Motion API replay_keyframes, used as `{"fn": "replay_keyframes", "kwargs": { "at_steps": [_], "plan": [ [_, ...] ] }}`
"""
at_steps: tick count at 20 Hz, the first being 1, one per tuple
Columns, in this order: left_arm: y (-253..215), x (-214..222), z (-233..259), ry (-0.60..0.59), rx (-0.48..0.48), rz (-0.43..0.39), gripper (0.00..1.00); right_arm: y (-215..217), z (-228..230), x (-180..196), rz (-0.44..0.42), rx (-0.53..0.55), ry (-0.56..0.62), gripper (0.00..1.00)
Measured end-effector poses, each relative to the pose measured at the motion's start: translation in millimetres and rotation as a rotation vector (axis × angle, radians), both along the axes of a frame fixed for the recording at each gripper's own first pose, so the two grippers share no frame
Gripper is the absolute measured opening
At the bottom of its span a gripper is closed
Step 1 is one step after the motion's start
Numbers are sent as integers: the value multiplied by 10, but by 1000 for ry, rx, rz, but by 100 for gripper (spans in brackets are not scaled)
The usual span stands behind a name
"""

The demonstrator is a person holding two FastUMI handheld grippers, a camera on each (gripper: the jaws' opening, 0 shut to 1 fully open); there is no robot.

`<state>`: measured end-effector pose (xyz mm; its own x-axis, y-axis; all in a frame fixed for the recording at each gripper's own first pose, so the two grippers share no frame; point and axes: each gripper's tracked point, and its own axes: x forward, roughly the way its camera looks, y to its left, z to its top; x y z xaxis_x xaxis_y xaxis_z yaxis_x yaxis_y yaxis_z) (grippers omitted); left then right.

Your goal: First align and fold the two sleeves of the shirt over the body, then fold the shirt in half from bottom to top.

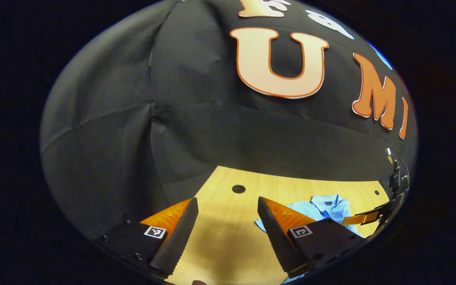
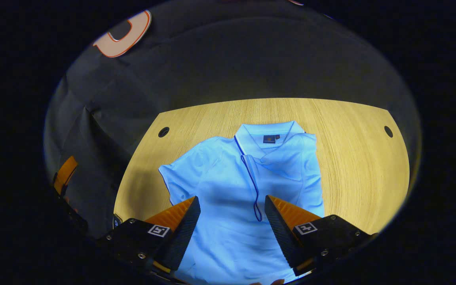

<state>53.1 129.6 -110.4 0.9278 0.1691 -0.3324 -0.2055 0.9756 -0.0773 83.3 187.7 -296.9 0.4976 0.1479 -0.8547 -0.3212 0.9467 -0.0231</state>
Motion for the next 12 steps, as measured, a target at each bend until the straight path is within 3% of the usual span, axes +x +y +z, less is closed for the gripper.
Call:
{"fn": "replay_keyframes", "kwargs": {
  "at_steps": [3, 6, 12],
  "plan": [
    [-298, 100, -230, 60, -28, -36, 97, -17, 74, -212, -20, 63, 29, 99],
    [-566, 245, -500, 123, -40, -70, 97, -271, 156, -337, -34, 46, 27, 99],
    [-1012, 618, -1137, 278, -49, -123, 98, -837, 224, -491, -157, 80, 43, 99]
  ]
}}
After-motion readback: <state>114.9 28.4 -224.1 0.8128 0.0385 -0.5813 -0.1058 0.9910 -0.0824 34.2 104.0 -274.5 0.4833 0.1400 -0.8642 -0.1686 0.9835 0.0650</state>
